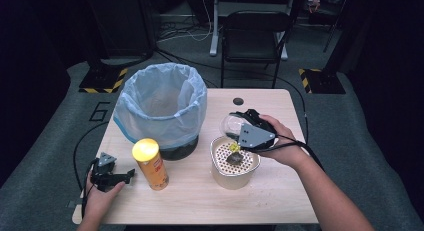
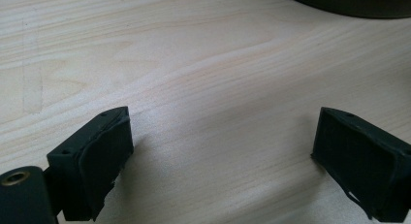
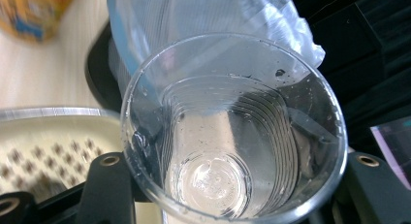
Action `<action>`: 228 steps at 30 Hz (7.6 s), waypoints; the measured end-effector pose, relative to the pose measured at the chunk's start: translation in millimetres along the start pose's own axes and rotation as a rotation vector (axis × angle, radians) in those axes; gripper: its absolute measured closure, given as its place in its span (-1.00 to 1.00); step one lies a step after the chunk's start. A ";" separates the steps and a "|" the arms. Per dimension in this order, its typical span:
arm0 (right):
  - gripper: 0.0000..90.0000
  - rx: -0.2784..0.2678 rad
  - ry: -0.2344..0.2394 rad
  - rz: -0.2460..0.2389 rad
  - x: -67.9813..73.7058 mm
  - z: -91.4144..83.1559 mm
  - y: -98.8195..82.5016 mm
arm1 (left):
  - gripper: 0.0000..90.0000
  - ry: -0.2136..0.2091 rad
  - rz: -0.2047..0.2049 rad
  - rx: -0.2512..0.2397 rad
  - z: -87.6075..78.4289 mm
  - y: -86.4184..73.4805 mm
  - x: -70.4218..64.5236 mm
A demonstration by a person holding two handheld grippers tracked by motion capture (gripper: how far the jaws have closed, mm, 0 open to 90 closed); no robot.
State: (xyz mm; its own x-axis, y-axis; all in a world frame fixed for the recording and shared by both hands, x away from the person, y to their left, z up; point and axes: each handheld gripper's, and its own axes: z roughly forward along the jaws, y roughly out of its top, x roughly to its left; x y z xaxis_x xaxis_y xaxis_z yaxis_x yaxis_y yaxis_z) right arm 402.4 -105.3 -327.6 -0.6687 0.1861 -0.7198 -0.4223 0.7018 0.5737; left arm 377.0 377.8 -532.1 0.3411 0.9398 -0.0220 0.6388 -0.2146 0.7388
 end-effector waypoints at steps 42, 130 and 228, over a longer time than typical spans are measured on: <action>-0.10 -0.295 0.129 0.625 -58.8 -13.7 40.9 | -0.85 0.008 0.004 -0.002 -0.1 -0.1 0.2; -0.68 -0.060 0.120 0.739 -90.4 151.4 125.9 | -0.84 0.015 -0.004 0.016 -1.7 0.4 -1.0; -0.18 0.124 -0.232 1.001 29.8 -73.2 -122.6 | -0.72 -0.385 0.172 -0.092 -48.7 39.0 -80.9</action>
State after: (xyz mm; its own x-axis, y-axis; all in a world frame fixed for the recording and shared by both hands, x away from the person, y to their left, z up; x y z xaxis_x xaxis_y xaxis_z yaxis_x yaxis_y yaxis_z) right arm 389.5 -236.2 -390.8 -0.5389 0.8424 -0.0005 0.3371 0.2161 0.9163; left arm 340.8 306.4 -468.7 0.6807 0.7209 -0.1303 0.4923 -0.3184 0.8101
